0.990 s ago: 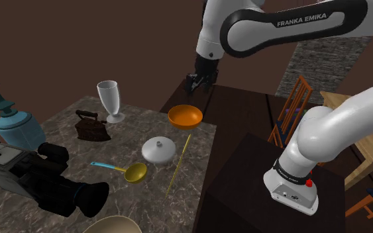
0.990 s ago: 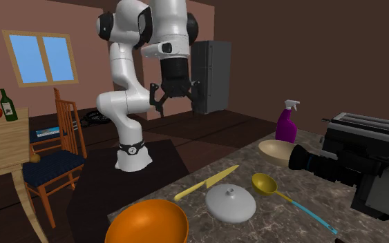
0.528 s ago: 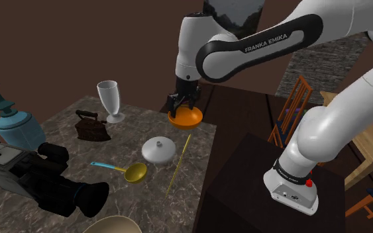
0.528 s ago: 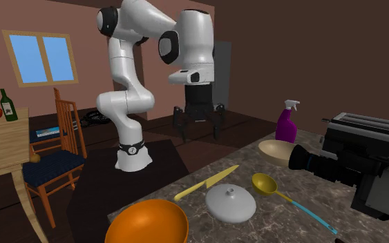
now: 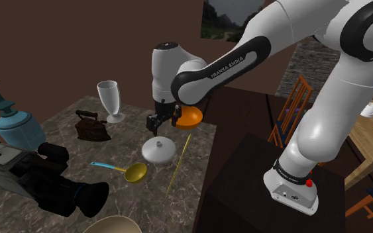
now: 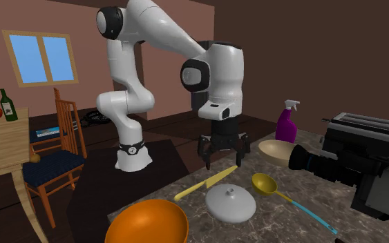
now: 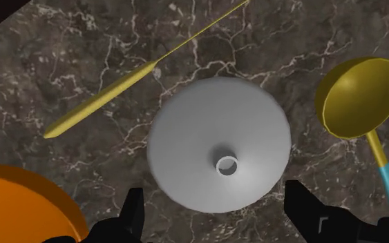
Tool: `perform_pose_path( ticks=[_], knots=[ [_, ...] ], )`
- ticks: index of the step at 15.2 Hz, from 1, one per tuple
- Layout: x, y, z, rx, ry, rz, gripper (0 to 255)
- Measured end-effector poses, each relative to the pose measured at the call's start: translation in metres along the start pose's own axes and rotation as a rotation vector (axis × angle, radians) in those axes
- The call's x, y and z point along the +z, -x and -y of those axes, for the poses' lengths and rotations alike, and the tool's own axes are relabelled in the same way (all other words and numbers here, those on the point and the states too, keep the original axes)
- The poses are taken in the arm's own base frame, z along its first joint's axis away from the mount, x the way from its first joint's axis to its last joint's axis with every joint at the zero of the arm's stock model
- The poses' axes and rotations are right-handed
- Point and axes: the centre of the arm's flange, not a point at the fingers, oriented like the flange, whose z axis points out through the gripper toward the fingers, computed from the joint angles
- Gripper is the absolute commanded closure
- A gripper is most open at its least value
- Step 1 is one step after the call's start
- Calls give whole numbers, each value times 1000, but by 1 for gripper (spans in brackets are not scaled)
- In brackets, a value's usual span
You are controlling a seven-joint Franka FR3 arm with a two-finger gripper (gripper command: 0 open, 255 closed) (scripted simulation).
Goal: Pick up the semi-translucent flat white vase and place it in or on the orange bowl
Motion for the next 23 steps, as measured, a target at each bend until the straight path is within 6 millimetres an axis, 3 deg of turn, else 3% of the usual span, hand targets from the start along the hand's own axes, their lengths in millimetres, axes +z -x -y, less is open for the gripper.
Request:
perform_pose_path(
  ticks=[3, 10, 17, 18, 23],
  knots=[
    [27, -4, 24, 5, 8, 14, 0],
    [65, -7, 27, 7, 9, 17, 0],
    [73, -5, 27, 7, 9, 17, 0],
    [73, -5, 27, 7, 9, 17, 255],
    [71, -6, 27, 8, 9, 14, 255]
  ],
)
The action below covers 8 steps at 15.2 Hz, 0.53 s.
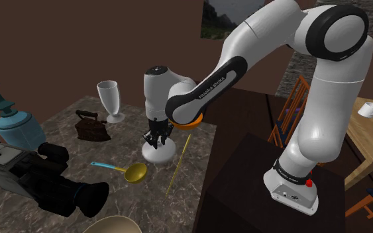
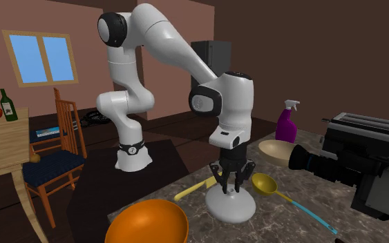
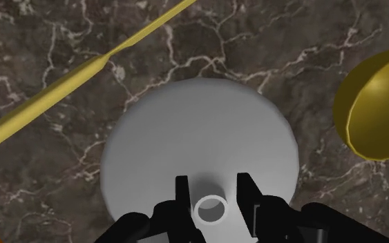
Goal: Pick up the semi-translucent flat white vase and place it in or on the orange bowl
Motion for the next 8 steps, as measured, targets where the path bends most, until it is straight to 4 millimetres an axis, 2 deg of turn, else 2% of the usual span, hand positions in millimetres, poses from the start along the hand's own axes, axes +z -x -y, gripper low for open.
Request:
perform_pose_path(
  ticks=[5, 8],
  knots=[
    [0, 0, 0, -1, -1, 0, 255],
    [-10, 0, 0, -1, 0, 2, 255]
  ],
)
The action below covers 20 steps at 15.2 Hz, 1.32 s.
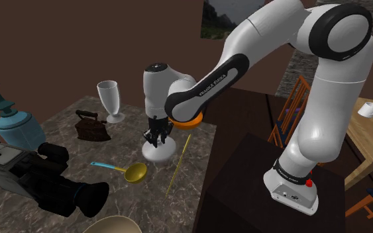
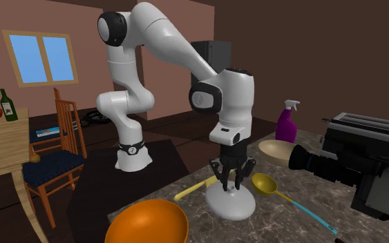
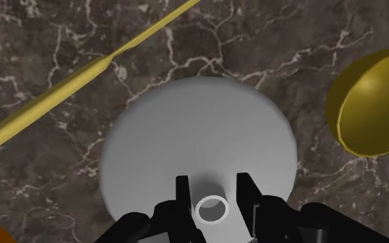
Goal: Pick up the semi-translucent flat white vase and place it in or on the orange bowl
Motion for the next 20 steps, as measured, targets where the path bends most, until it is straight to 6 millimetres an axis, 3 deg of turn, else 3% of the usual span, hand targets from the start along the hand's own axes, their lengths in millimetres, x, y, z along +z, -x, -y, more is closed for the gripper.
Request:
perform_pose_path(
  ticks=[20],
  knots=[
    [-105, -4, -1, 0, 0, 0, 255]
  ],
)
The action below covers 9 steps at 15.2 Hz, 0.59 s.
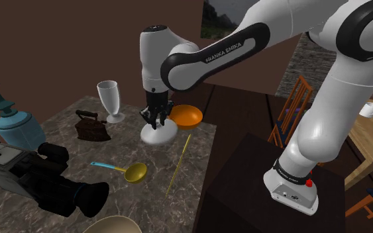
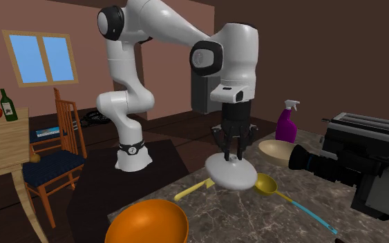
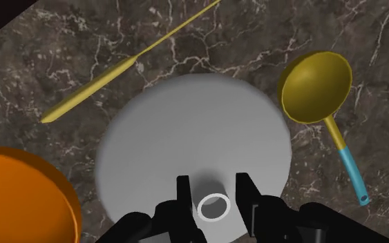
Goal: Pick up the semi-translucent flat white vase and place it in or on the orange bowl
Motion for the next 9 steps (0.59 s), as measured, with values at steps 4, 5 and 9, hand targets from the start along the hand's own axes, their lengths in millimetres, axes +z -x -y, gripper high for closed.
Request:
perform_pose_path(
  ticks=[4, 5, 9],
  knots=[
    [-16, -3, -5, 0, 0, 0, 255],
    [-20, -6, -15, 1, 0, 0, 255],
    [-24, -24, -60, 2, 1, 0, 255]
  ],
)
